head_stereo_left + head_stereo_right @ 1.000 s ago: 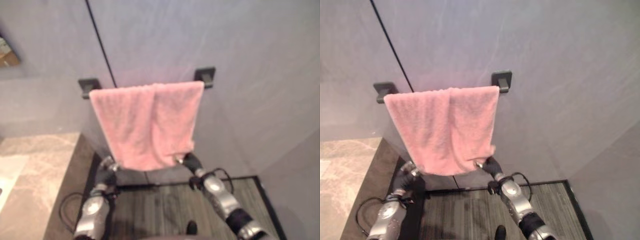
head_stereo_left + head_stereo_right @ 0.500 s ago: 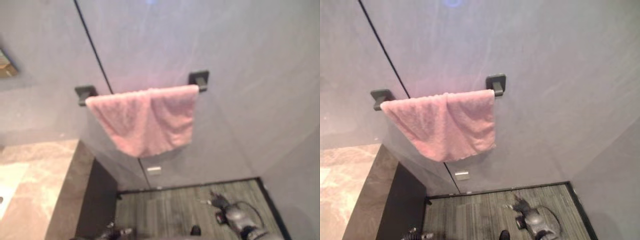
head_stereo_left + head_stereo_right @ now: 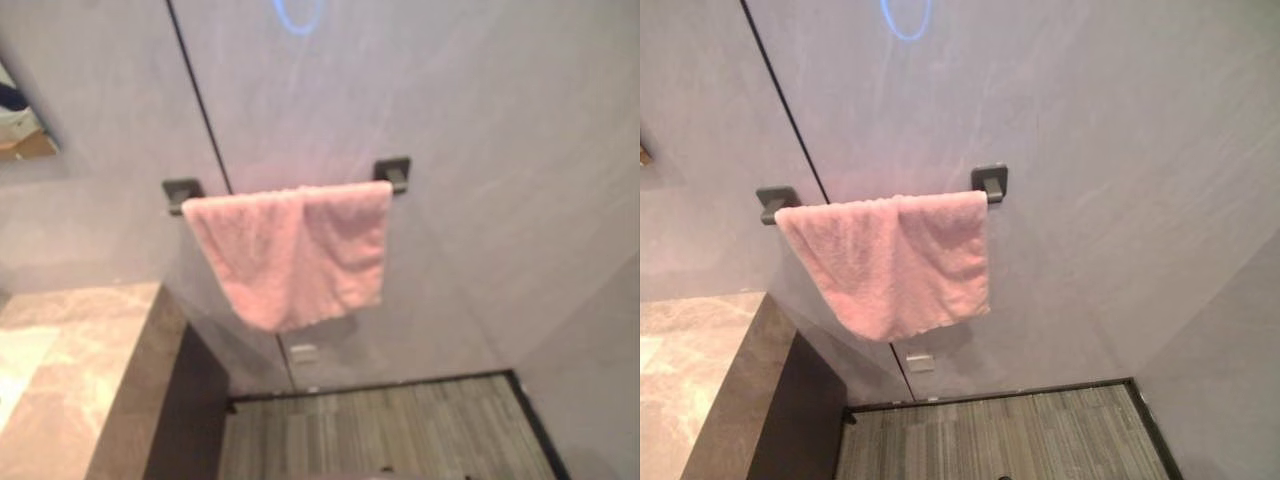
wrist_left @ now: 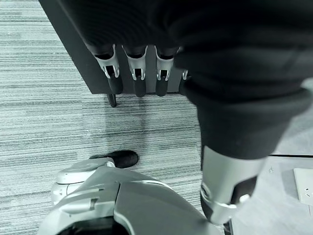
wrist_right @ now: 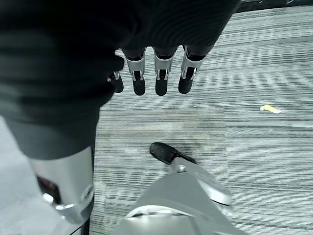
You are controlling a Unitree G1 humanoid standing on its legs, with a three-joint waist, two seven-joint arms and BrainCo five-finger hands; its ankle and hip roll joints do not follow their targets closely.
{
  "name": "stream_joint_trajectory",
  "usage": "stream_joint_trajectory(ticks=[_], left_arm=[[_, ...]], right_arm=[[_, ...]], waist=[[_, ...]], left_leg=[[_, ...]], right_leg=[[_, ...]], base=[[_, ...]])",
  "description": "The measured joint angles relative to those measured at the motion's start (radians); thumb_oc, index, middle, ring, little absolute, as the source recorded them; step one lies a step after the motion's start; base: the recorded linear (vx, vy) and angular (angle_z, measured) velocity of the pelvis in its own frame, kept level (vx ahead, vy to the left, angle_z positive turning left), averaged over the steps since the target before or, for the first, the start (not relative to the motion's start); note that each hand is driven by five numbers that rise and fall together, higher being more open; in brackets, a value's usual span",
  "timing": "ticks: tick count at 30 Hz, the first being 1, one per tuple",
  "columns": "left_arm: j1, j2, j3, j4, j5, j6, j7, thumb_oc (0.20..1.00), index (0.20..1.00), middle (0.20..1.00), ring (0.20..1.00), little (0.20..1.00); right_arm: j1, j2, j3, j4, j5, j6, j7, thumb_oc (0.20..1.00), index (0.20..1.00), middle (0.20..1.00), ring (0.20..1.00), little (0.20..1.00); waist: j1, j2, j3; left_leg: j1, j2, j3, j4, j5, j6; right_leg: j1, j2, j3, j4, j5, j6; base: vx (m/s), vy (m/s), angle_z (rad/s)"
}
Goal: Put brush and paste in cup on sink, flatten towel.
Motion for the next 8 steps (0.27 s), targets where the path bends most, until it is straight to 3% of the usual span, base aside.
stream_joint_trajectory(ticks=[8], left_arm=[[0.0, 0.0, -0.008, -0.006, -0.001, -0.001, 0.001, 1.0, 1.0, 1.0, 1.0, 1.0]], right_arm=[[-0.021, 0.001, 0.03, -0.036, -0.021, -0.006, 0.008, 1.0, 1.0, 1.0, 1.0, 1.0]], waist=[[-0.001, -0.003, 0.001]], left_leg=[[0.0, 0.002, -0.003, 0.0, -0.001, 0.0]], right_leg=[[0.001, 0.002, -0.001, 0.0, -0.001, -0.002]], base=[[0.0, -0.026, 0.0]])
